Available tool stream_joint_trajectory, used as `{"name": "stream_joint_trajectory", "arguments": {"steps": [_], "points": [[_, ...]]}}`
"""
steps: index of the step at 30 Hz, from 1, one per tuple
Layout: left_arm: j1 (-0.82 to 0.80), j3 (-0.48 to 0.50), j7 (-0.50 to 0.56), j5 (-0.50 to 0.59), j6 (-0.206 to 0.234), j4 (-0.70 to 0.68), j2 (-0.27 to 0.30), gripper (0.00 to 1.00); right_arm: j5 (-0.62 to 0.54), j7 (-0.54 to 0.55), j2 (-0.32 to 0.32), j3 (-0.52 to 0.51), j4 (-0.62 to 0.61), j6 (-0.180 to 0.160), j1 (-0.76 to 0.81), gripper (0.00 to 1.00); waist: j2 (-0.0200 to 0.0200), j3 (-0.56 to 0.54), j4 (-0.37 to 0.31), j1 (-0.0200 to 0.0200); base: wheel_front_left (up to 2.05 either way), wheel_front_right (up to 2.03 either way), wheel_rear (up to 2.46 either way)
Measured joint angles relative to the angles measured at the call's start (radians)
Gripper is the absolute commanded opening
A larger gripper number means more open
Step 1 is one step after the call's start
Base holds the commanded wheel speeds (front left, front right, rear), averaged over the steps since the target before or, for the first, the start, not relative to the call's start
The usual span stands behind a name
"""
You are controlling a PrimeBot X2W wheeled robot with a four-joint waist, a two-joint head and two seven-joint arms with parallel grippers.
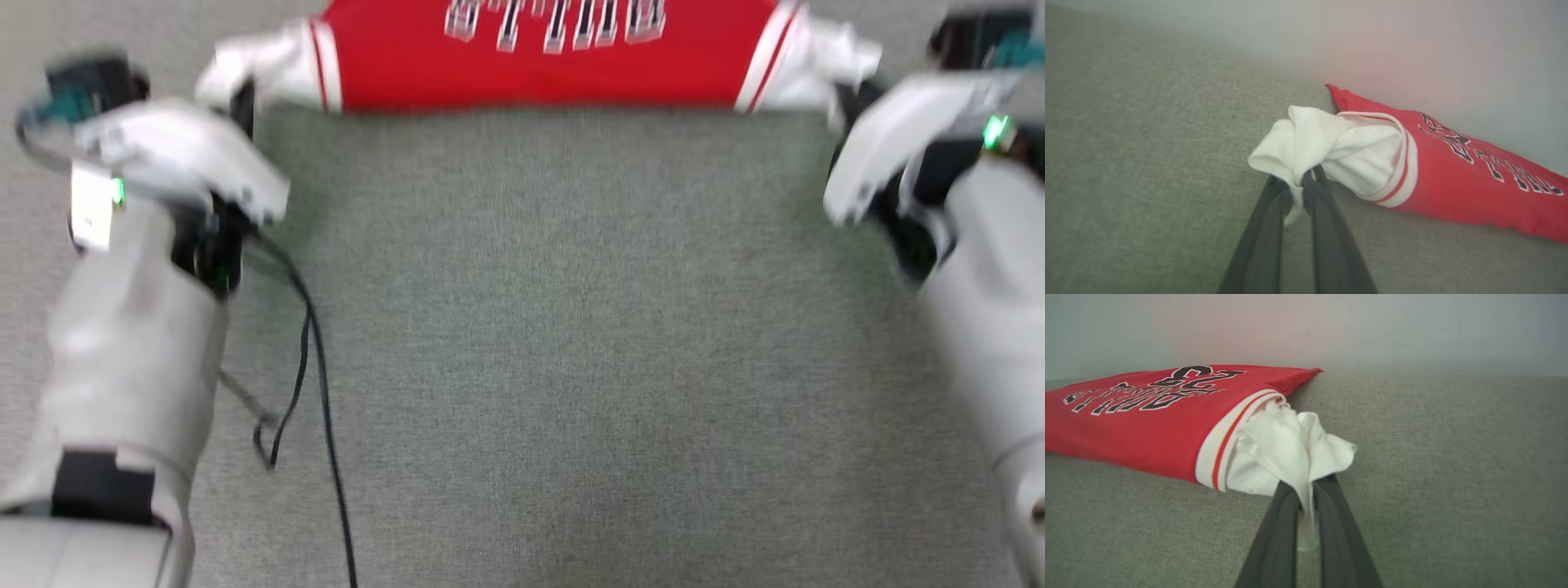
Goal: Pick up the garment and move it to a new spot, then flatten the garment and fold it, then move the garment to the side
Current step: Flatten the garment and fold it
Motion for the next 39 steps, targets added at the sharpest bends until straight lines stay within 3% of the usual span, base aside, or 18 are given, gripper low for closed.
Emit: {"name": "stream_joint_trajectory", "arguments": {"steps": [10,16,20,28,39], "points": [[0.257,-0.020,-0.084,-0.025,-0.015,-0.018,0.018,0.00,0.105,-0.044,-0.043,0.088,-0.091,0.001,0.282,0.00,0.0000,-0.180,0.001,-0.0002,0.00,0.00,0.00],[0.447,-0.032,-0.083,-0.058,-0.016,-0.121,0.046,0.00,0.131,-0.055,-0.093,0.121,-0.220,0.001,0.460,0.00,0.0001,-0.294,0.004,-0.0003,0.00,0.00,0.00],[0.575,-0.029,-0.094,-0.063,-0.005,-0.221,0.070,0.00,0.133,-0.062,-0.111,0.091,-0.296,0.001,0.582,0.00,0.0001,-0.339,0.007,-0.0004,0.00,0.00,0.00],[0.886,-0.024,-0.050,-0.080,0.110,-0.512,0.112,0.00,0.102,-0.037,-0.103,-0.070,-0.451,0.002,0.876,0.00,0.0001,-0.387,0.020,-0.0002,0.00,0.00,0.00],[1.266,-0.018,0.070,-0.107,0.298,-0.957,0.168,0.00,-0.049,0.161,0.047,-0.313,-0.780,0.001,1.272,0.00,0.0001,-0.424,0.041,-0.0002,0.00,0.00,0.00]]}}
